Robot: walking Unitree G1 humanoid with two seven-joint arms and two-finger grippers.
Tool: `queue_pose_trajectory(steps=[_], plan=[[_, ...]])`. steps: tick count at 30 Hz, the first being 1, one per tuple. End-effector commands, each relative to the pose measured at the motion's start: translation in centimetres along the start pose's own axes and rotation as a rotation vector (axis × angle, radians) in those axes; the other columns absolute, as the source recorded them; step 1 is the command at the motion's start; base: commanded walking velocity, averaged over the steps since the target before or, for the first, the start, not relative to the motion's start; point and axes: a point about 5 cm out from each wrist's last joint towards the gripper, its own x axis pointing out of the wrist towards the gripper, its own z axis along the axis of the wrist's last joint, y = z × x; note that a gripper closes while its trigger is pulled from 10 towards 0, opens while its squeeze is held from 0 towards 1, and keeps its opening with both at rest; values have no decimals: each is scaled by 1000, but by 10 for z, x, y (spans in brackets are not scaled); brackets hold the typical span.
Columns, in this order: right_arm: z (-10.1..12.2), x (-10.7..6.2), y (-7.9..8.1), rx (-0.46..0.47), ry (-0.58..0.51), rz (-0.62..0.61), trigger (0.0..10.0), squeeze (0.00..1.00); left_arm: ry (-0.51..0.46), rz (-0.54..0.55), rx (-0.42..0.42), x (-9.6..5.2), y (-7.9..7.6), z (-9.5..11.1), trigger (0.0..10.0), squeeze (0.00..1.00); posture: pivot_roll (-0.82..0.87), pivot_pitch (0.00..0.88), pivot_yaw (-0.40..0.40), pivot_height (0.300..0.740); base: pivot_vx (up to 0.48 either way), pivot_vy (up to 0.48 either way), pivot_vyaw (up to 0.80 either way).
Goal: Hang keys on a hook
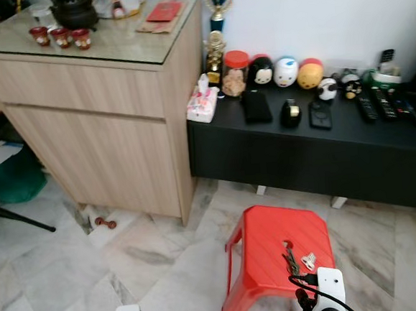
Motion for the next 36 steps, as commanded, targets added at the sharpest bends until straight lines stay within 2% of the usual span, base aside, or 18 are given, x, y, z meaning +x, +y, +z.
queue_pose_trajectory(steps=[1,13,20,36], plan=[[1,0,-3,2,-5,-10,10000,0,6,-3,-4,-1,-1,-4,10000,0,110,77,-82,740,255,0,0],[-1,0,-3,0,4,-13,10000,0,1,-6,-5,-1,-2,-2,10000,0,110,77,-84,740,257,0,0],[-1,0,-3,10,6,-10,10000,0,0,-4,-8,-1,-2,-3,10000,0,111,79,-86,740,0,0,-635],[-3,-1,-5,18,0,-16,10000,0,3,-1,-7,-1,-1,-4,10000,0,114,82,-86,740,0,0,0]])
